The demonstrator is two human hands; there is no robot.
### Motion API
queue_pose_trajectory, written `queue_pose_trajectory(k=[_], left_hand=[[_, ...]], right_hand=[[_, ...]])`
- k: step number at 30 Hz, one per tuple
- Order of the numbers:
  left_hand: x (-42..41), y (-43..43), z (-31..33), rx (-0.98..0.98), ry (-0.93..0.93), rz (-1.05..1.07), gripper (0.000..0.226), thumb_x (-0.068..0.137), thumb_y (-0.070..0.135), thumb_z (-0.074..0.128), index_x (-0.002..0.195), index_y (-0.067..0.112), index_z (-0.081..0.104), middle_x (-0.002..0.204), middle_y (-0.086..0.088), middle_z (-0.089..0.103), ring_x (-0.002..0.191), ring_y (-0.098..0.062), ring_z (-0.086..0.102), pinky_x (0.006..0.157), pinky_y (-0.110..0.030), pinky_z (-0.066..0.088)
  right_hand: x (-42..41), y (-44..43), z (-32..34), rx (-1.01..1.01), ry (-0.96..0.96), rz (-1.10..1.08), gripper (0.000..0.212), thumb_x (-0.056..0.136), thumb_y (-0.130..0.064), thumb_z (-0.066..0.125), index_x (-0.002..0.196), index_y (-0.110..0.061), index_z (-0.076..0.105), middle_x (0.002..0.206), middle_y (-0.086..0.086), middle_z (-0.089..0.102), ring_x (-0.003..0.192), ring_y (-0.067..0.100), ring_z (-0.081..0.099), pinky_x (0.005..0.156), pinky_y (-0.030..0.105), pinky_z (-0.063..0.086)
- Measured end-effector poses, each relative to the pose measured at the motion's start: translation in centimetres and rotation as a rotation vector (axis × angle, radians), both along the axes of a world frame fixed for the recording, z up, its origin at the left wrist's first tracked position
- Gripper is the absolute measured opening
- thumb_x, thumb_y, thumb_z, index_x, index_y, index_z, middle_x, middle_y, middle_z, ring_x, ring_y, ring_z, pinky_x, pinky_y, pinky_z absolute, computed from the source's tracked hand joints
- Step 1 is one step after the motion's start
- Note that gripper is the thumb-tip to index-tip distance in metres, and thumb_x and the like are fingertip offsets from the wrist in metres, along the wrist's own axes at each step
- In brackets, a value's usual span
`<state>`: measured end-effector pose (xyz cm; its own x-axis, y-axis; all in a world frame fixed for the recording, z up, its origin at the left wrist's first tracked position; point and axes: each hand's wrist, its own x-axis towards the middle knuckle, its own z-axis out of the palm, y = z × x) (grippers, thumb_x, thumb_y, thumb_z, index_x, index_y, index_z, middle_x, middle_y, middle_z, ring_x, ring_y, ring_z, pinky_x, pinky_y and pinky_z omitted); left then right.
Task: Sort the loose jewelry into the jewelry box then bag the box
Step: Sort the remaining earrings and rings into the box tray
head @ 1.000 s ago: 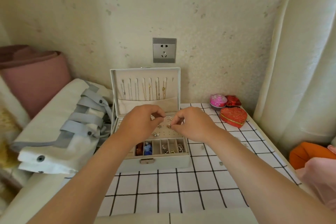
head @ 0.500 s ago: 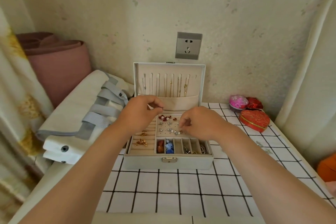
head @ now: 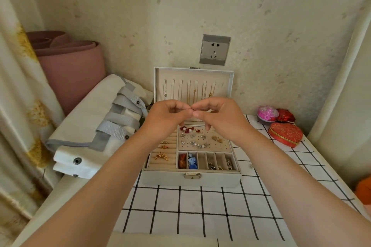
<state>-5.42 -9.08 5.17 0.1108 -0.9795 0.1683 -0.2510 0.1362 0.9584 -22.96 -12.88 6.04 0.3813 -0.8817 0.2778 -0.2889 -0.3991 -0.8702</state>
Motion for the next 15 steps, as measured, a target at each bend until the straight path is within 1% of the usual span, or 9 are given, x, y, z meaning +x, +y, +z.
queue_pose_trajectory(k=[3,5,8,10,12,14,15], left_hand=[[-0.05,0.05,-0.02,0.008,0.046,0.004,0.004,0.088,0.023,0.073,0.087,0.026,0.075,0.079,0.002,0.074,0.063,-0.004,0.061,0.057,-0.013,0.047],[-0.04,0.1,0.05,0.01,0.062,-0.019,0.008,0.09,0.02,0.069,0.091,0.024,0.075,0.08,0.006,0.074,0.063,-0.004,0.06,0.056,-0.013,0.048],[-0.12,0.09,0.13,-0.002,0.052,-0.046,0.013,0.091,0.015,0.068,0.1,0.022,0.074,0.086,0.001,0.073,0.063,-0.005,0.061,0.057,-0.012,0.047],[-0.22,0.04,0.07,-0.005,0.041,-0.034,0.013,0.09,0.016,0.069,0.101,0.023,0.072,0.087,0.001,0.07,0.064,-0.005,0.062,0.057,-0.013,0.048],[-0.27,0.01,0.01,0.006,0.034,-0.019,0.01,0.09,0.018,0.07,0.096,0.025,0.074,0.087,-0.002,0.071,0.066,-0.005,0.062,0.059,-0.014,0.051],[-0.33,0.02,-0.05,0.031,0.043,-0.03,0.008,0.09,0.02,0.07,0.093,0.026,0.074,0.088,-0.001,0.073,0.069,-0.006,0.063,0.059,-0.014,0.051],[-0.38,0.05,-0.06,0.044,0.05,-0.038,0.008,0.091,0.02,0.069,0.093,0.026,0.074,0.086,0.003,0.074,0.069,-0.007,0.064,0.058,-0.013,0.05]], right_hand=[[0.07,-0.04,0.05,0.041,-0.062,-0.018,0.013,0.083,-0.014,0.079,0.095,-0.021,0.079,0.085,-0.004,0.077,0.05,0.017,0.057,0.056,0.022,0.051],[0.03,-0.03,0.11,0.083,-0.115,-0.033,0.013,0.083,-0.01,0.079,0.093,-0.018,0.078,0.078,-0.003,0.076,0.048,0.014,0.054,0.05,0.019,0.047],[0.0,0.0,0.16,0.197,-0.183,-0.053,0.012,0.083,-0.007,0.078,0.091,-0.016,0.077,0.065,-0.004,0.07,0.047,0.012,0.049,0.042,0.017,0.039],[-0.01,-0.07,0.08,0.271,-0.195,-0.056,0.012,0.084,-0.009,0.078,0.093,-0.017,0.078,0.066,-0.001,0.069,0.049,0.013,0.05,0.042,0.02,0.037],[-0.03,-0.12,-0.04,0.322,-0.205,-0.055,0.014,0.085,-0.01,0.077,0.097,-0.015,0.077,0.07,-0.001,0.071,0.05,0.013,0.051,0.043,0.022,0.037],[-0.06,-0.13,-0.17,0.333,-0.202,-0.058,0.014,0.086,-0.01,0.076,0.1,-0.014,0.077,0.072,-0.002,0.073,0.05,0.012,0.051,0.044,0.022,0.037],[-0.1,-0.11,-0.21,0.326,-0.196,-0.06,0.014,0.087,-0.011,0.075,0.1,-0.014,0.078,0.074,-0.002,0.074,0.05,0.012,0.051,0.044,0.022,0.037]])
